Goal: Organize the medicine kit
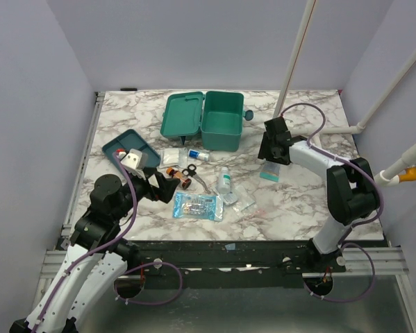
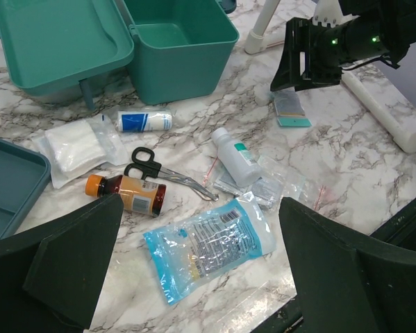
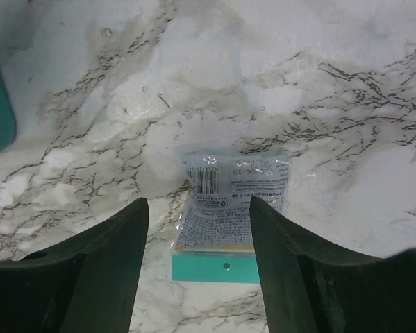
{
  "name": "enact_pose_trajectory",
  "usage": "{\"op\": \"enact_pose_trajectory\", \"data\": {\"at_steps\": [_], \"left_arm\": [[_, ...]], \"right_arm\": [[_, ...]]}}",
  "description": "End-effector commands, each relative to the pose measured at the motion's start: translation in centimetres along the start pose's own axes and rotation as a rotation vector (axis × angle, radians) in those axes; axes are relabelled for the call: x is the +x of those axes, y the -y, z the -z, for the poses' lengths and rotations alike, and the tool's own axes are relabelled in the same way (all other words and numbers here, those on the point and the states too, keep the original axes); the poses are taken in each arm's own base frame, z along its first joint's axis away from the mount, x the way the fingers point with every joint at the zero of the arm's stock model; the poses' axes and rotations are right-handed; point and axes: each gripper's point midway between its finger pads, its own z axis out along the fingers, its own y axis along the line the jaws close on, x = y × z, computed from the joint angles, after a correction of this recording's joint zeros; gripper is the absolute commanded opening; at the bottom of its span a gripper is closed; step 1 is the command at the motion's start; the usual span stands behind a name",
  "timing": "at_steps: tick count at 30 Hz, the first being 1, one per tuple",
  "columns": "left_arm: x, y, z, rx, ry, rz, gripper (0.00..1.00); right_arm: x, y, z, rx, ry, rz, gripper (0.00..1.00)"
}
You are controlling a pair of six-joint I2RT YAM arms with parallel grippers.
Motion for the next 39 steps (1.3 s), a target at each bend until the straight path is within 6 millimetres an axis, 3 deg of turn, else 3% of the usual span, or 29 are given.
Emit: {"op": "enact_pose_trajectory", "data": {"at_steps": [1,12,19,23,24,30,39], "left_arm": [[-1.1,0.7,0.4,0.027,0.029,-0.009,0.99],[-1.1,0.6,0.3,0.024,0.025,-0.010,0.99],[-1.1,0.7,0.3,0.027,0.027,-0.009,0.99],[-1.2,0.7,0.4,0.028,0.031,-0.009,0.99],[-1.2,0.8,0.4,0.029,0.031,-0.010,0.99],[-1.3,0.8,0.6,0.031,0.037,-0.011,0.99],[-1.5,0.9,0.8,0.030,0.048,-0.013,0.99]], "right_arm": [[1.3,-0.1,-1.6,0.005,-0.030,0.000,0.63],[5.2,0.8,-4.1,0.034,-0.134,0.044,0.50],[7.0,2.3,-4.4,0.090,-0.162,0.061,0.26],[7.4,2.4,-4.2,0.095,-0.167,0.069,0.05],[7.3,2.4,-4.0,0.097,-0.163,0.072,0.01],[5.8,1.5,-1.9,0.083,-0.108,0.085,0.01],[0.6,-1.7,4.4,-0.022,0.029,0.077,0.01]]}}
